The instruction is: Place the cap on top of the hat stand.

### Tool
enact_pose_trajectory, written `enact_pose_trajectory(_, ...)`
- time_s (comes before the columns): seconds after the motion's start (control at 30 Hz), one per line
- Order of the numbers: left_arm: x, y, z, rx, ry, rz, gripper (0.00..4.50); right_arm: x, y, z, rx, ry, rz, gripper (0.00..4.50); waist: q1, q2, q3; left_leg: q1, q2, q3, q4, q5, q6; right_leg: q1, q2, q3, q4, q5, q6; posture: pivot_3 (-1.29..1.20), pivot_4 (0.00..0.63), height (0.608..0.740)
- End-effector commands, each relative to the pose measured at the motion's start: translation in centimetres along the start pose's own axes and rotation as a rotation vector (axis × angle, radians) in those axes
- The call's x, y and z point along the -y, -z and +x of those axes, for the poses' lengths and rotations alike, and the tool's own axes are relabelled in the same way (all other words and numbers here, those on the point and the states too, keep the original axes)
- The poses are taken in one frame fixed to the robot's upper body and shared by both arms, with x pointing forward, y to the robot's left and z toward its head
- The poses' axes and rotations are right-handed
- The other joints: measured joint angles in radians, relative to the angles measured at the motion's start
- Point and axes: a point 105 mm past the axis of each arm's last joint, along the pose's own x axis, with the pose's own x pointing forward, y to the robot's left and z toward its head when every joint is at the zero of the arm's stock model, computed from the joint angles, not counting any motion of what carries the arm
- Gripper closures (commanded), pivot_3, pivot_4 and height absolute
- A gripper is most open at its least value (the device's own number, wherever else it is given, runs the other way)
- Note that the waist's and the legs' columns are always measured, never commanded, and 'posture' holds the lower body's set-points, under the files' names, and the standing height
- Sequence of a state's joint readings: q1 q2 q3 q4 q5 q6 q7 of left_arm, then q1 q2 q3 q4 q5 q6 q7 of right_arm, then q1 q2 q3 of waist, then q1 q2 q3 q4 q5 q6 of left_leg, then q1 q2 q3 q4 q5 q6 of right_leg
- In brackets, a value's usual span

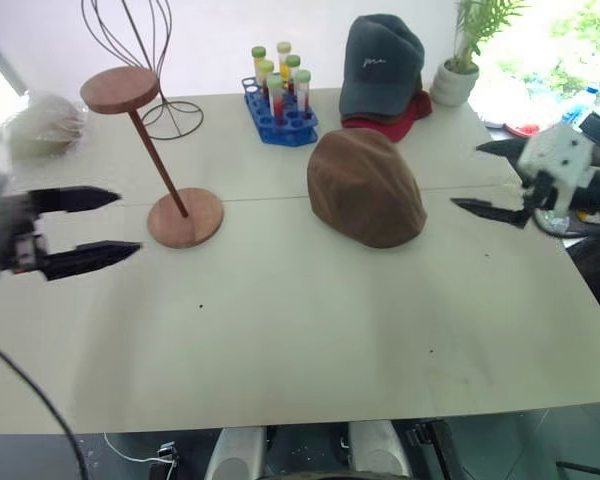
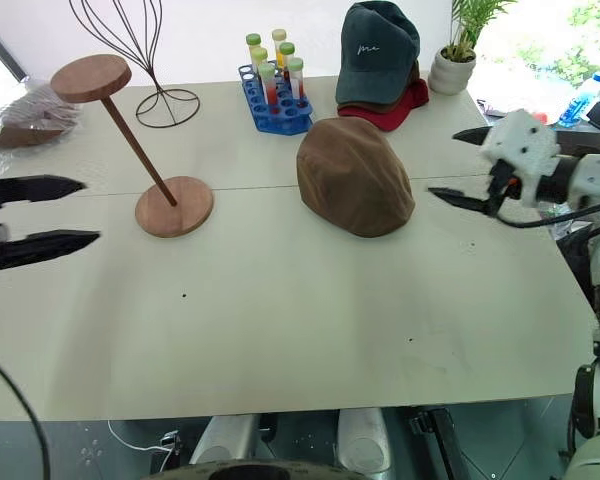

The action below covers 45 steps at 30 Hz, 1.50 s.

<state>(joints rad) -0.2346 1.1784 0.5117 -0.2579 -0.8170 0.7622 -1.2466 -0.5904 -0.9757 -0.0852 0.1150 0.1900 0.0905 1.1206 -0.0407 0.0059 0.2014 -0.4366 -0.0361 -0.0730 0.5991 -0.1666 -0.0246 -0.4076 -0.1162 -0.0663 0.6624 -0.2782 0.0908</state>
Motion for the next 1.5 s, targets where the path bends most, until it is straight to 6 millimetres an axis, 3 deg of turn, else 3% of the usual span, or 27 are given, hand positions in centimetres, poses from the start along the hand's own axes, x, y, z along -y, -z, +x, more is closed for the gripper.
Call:
enact_pose_trajectory(0.03,0.7,-0.6,2.1,-0.006,0.123,0.029,0.1,-1.9,-0.8,1.6,-0.022,-0.036,-0.146,0.0,0.002,0.0,0.0,0.0,0.0,0.0,0.0,0.0,0.0,0.0,0.0,0.0,0.001,0.0,0.0,0.0,0.15,0.728)
enact_pose_trajectory(0.3,1.1,-2.2,5.0,0.019,0.286,0.063,0.1,-4.1,4.6,2.8,-0.209,-0.033,-0.318,0.0,0.019,-0.004,0.002,0.0,-0.001,0.005,0.009,0.0,0.001,0.002,0.001,0.005,0.002,0.001,0.002,0.0,0.15,0.728)
enact_pose_trajectory(0.73,0.3,-2.7,5.2,0.031,0.28,0.07,0.1,-5.1,7.5,5.9,-0.194,0.116,-0.532,0.0,0.023,-0.007,0.004,0.001,0.0,0.009,0.015,0.0,0.002,0.002,0.003,0.01,0.002,0.005,-0.001,0.0,0.15,0.728)
enact_pose_trajectory(1.0,0.5,-3.4,5.2,0.044,0.286,0.071,0.1,-4.8,10.4,5.6,-0.246,0.154,-0.586,0.0,0.021,-0.011,0.003,0.001,0.0,0.01,0.015,0.0,0.003,0.003,0.004,0.011,0.002,0.006,-0.002,0.0,0.15,0.728)
enact_pose_trajectory(1.2,0.7,-3.6,5.0,0.044,0.287,0.07,0.1,-4.0,10.7,4.6,-0.245,0.186,-0.617,0.0,0.028,-0.013,0.003,0.008,0.001,0.009,0.015,0.001,0.005,0.01,0.003,0.012,0.002,0.006,-0.002,0.0,0.15,0.728)
enact_pose_trajectory(1.5,0.5,-3.8,5.9,0.067,0.295,0.074,0.1,-4.1,8.8,9.4,-0.17,0.24,-0.605,0.0,-0.004,-0.016,0.003,0.011,0.002,0.008,0.014,0.001,0.005,0.011,0.004,0.013,0.002,0.007,-0.003,0.0,0.15,0.728)
